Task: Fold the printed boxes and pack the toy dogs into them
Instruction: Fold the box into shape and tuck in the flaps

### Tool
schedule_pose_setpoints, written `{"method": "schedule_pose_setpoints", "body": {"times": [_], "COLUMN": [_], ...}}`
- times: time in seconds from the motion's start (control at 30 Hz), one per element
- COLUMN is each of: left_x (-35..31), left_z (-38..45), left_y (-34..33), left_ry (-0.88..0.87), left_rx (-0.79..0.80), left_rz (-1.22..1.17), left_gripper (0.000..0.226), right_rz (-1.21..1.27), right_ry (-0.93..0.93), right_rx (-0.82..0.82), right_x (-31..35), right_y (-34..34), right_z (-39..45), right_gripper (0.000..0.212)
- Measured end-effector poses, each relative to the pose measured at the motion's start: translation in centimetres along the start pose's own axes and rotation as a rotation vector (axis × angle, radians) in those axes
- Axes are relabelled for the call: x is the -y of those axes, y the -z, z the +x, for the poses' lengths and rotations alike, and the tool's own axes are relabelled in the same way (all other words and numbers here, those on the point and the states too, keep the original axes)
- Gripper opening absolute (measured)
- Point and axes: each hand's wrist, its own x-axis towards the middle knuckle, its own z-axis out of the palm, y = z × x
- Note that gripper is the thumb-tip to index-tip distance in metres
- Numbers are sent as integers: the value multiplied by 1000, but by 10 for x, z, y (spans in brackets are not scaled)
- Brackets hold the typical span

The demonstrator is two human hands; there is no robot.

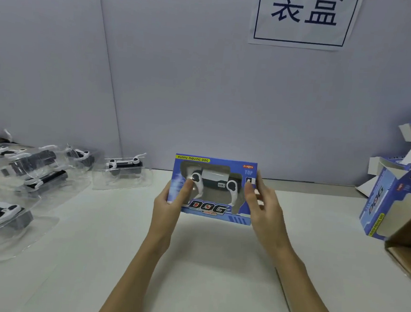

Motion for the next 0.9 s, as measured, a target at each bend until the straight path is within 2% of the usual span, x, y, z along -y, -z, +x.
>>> {"method": "schedule_pose_setpoints", "body": {"times": [0.1,0.27,0.4,0.47,0.57,0.67,0.73,0.8,0.9], "left_x": [5,13,14,13,8,11,16,18,18], "left_z": [-1,-3,-2,-1,1,4,-1,-5,0], "left_y": [-1,-5,-4,-1,0,-2,-8,-18,-16], "left_ry": [68,143,123,97,92,149,187,202,168], "left_rx": [6,32,5,-4,33,-29,42,103,67], "left_rz": [11,-9,27,38,-29,-141,-125,-118,-136], "left_gripper": [45,50,46,44,67,98,106,91,51], "right_rz": [151,182,215,235,289,420,493,459,194], "right_ry": [-56,-92,-192,-265,-343,-458,-494,-513,-523], "right_rx": [75,37,102,132,104,54,79,98,184], "right_x": [-1,-5,-5,-5,-4,-6,-6,-3,7], "right_y": [-10,0,3,3,5,7,3,1,13], "right_z": [-2,3,4,5,4,3,1,0,0], "right_gripper": [71,56,53,44,42,48,57,69,76]}}
